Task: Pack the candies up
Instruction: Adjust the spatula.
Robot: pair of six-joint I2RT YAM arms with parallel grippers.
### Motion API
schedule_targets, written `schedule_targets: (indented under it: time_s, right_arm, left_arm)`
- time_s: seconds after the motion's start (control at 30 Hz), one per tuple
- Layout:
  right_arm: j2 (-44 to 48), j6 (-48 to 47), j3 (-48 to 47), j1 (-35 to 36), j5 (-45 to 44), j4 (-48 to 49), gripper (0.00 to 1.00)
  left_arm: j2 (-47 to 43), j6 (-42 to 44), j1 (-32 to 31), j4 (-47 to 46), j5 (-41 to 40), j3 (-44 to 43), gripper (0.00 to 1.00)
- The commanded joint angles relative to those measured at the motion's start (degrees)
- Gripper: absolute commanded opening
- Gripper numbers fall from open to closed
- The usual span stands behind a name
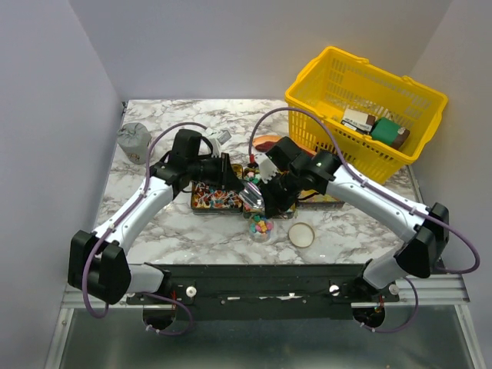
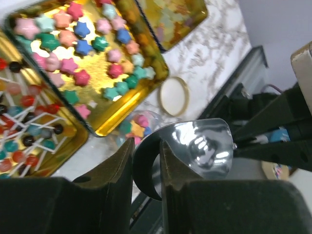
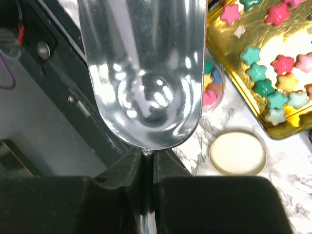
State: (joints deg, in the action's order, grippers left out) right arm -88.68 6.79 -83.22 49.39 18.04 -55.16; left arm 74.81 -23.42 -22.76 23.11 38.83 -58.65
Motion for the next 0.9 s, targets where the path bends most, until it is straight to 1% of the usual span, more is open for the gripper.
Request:
schedule_targets:
  time_s: [0.0,0.03,0.1,0.13,0.2,0.23,0.3,0.33,0.37,0.4,0.43,0.5,0.57,0.6,0.63,0.7,0.73,0.83,0.87]
  right_arm:
    - [6.76,-8.98,1.04,0.54,4.90,0.40,0.01]
    - [7.38,-8.81,1.22,0.54,3.94,0.57,0.01]
    - [9.31,-8.55,1.92,0.62,2.26,1.80,0.08]
    - [10.10,-8.20,3.14,0.62,1.48,2.42,0.25]
    - [13.60,-7.93,5.25,0.54,-0.55,5.49,0.36]
    - [15.37,-7.76,8.05,0.62,-1.34,6.98,0.50]
    - [18.62,-7.23,11.13,0.62,-3.45,11.81,0.66]
    - [22.12,-7.05,12.45,0.62,-4.32,12.96,0.76]
    - [23.72,-6.88,14.47,0.62,-7.03,14.97,0.80]
    - [25.30,-6.96,15.19,0.62,-8.27,15.69,0.82]
    - [27.84,-5.22,15.89,0.62,-9.94,16.56,0.89]
    - [30.31,-5.29,17.12,0.62,-12.76,17.54,0.89]
    - [32.77,-5.81,17.83,0.71,-12.51,18.50,0.88]
    - [33.40,-6.17,18.70,0.62,-12.24,19.11,0.85]
    - [34.01,-6.26,19.23,0.62,-12.42,19.82,0.80]
    - [34.54,-6.26,20.28,0.62,-12.15,21.14,0.74]
    - [34.37,-6.26,20.38,0.71,-12.33,21.32,0.68]
    - [32.96,-6.17,20.20,0.62,-12.77,21.49,0.59]
    - [32.53,-6.17,20.20,0.71,-13.29,21.67,0.58]
  left_arm:
    - [1.75,1.01,-0.35,-1.57,15.45,0.90,0.04]
    - [1.83,-0.38,-0.35,-1.84,16.36,1.00,0.00]
    - [1.40,-2.76,-0.35,-2.63,17.07,1.08,0.00]
    - [0.96,-5.29,-0.35,-2.98,16.98,1.00,0.00]
    - [-0.36,-8.21,-0.26,-4.47,16.81,0.74,0.00]
    - [-0.54,-9.96,-0.18,-5.00,17.15,0.56,0.00]
    - [-0.45,-14.27,0.09,-5.62,17.33,0.03,0.00]
    - [-0.28,-15.42,0.26,-5.80,17.68,-0.06,0.00]
    - [-0.10,-16.47,0.35,-5.89,17.60,-0.14,0.00]
    - [-0.01,-18.66,0.61,-6.06,17.77,-0.32,0.00]
    - [-0.01,-19.64,0.79,-6.32,17.77,-0.32,0.00]
    - [0.43,-23.75,1.84,-7.11,17.86,-0.50,0.00]
    - [0.78,-27.02,2.63,-8.17,18.04,-0.23,0.00]
    - [0.69,-28.33,2.72,-9.65,18.04,0.29,0.00]
    - [0.69,-30.96,2.64,-10.28,18.21,0.47,0.00]
    - [0.69,-33.43,2.81,-12.03,18.39,1.43,0.00]
    - [0.52,-35.79,2.81,-13.00,18.56,1.87,0.00]
    - [-0.18,-40.11,2.81,-17.74,19.35,4.15,0.00]
    - [-0.45,-41.78,2.90,-18.36,19.44,4.51,0.00]
